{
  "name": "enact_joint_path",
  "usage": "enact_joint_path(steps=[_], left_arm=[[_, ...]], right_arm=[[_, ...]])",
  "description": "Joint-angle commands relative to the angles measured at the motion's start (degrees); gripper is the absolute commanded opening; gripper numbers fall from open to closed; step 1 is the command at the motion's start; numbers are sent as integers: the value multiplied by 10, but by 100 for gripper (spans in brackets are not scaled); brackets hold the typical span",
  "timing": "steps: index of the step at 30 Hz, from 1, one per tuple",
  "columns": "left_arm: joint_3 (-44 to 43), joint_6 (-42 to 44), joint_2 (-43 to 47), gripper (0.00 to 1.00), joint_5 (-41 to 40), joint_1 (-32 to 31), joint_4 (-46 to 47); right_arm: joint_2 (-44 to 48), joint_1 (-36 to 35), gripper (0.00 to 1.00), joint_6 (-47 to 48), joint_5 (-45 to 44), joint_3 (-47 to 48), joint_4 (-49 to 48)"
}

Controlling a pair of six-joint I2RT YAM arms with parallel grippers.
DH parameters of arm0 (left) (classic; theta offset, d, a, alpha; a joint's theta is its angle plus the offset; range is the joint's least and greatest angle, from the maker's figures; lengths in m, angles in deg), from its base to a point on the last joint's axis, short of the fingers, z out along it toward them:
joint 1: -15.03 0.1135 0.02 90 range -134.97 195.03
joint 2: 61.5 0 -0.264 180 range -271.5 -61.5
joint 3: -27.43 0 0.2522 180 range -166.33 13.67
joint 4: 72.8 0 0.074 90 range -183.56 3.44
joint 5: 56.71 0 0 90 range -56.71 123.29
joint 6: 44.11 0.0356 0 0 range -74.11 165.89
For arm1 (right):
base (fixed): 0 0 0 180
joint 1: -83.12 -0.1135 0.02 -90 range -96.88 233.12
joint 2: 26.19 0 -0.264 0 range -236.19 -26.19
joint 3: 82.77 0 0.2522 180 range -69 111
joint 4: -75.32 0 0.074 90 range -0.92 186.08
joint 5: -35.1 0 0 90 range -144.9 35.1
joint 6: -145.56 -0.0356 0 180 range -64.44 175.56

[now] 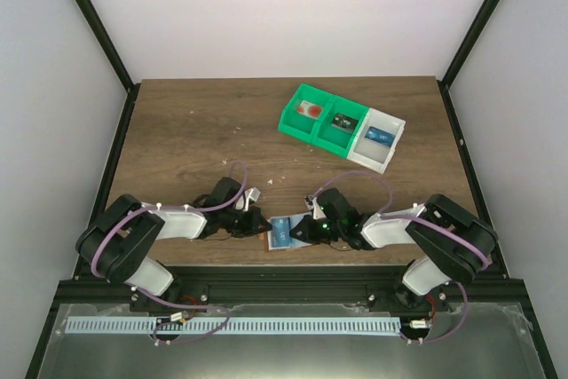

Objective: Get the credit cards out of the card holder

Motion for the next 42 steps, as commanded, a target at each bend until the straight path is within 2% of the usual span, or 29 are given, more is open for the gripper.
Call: enact_joint_path(steps=[1, 9, 23, 38, 42], left_arm=[[4, 21, -9, 0, -23, -2, -9], [-5, 45, -6, 0, -42, -2, -39], [-9, 46, -12, 0, -42, -2, -40], [-15, 30, -4, 0, -26, -2, -29], [-26, 20, 15, 6, -16, -2, -33]], right_arm=[[16, 1, 0, -5, -4, -8, 2], [41, 7, 0, -3, 3, -34, 4], [98, 30, 0, 12, -9, -50, 59], [238, 38, 0, 50, -91, -27, 221], [272, 38, 0, 62, -109, -18, 253]])
